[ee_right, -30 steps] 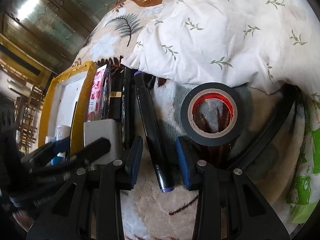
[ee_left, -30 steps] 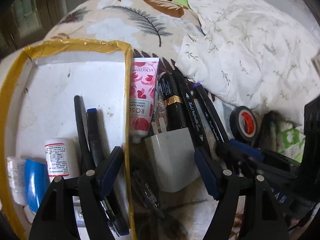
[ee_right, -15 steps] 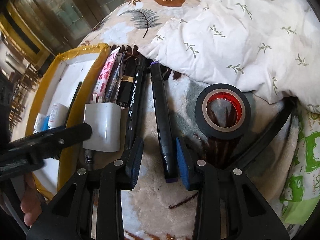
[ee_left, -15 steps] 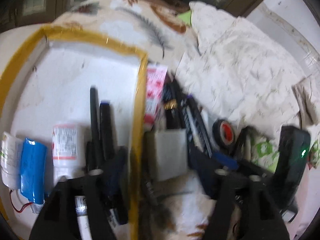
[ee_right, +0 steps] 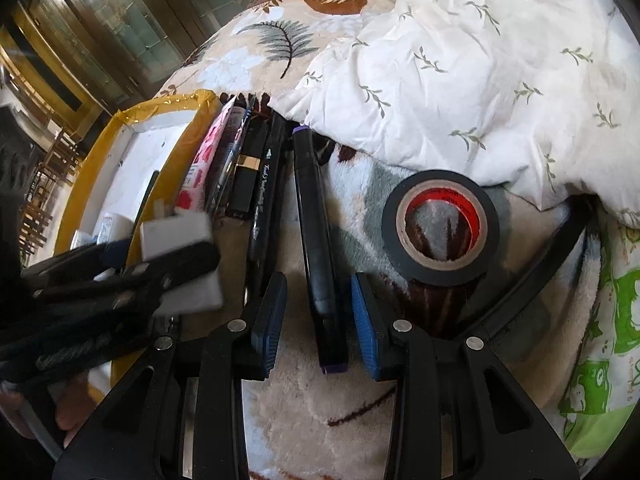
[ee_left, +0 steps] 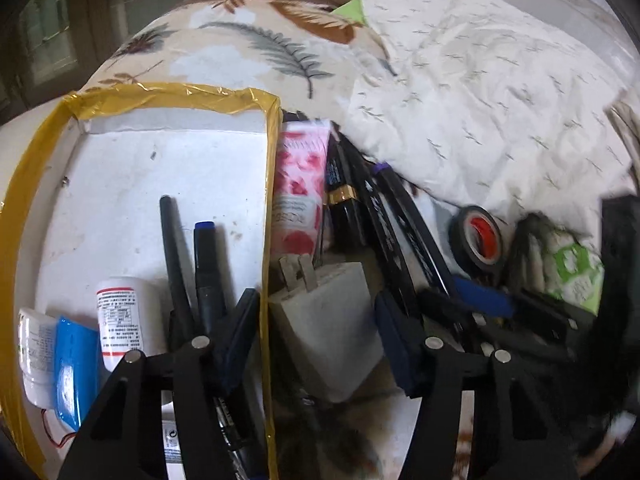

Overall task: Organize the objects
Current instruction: 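Lift the white charger with the left tool while the right tool lifts the marker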

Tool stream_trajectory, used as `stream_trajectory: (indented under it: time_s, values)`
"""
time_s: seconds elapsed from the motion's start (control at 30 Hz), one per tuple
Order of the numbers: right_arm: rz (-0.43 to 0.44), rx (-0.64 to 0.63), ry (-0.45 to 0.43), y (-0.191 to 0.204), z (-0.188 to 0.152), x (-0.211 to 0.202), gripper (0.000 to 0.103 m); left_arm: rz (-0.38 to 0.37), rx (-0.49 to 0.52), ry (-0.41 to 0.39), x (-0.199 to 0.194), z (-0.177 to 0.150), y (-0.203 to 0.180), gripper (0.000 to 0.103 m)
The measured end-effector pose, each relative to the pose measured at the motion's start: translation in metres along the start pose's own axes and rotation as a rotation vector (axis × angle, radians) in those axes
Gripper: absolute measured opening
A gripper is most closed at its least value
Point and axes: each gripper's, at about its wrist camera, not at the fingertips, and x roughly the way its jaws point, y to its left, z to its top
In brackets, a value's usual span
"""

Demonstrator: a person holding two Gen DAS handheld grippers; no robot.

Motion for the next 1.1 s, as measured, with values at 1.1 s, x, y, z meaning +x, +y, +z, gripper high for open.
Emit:
stream_trajectory:
  time_s: [1.1]
  values:
    - [0.082, 0.057, -0.011, -0.005, -0.018, -0.010, 0.015, -0.131, -0.070, -0.007, -0.043, -0.052, -0.005, 0.078]
